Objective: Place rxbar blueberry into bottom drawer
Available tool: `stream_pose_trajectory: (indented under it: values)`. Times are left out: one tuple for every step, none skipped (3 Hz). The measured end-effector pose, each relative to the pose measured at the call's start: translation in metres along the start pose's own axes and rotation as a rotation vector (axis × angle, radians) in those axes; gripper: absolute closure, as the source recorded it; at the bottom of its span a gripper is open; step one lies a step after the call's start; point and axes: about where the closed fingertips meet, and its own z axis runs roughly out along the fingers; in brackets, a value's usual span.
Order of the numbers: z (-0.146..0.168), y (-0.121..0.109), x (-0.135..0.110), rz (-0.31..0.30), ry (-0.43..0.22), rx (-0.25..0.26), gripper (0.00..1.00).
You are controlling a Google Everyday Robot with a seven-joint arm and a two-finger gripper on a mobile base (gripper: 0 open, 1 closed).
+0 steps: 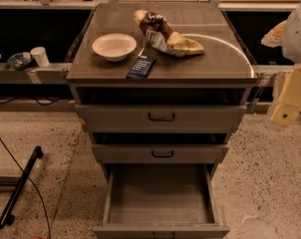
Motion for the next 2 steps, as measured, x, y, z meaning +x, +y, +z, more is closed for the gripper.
stream_pose_trajectory:
  values:
    - [0.0, 0.0, 0.0, 0.0, 0.0, 0.0, 0.0]
    - [0.031, -0.018, -0.031, -0.033, 0.013, -0.035, 0.0]
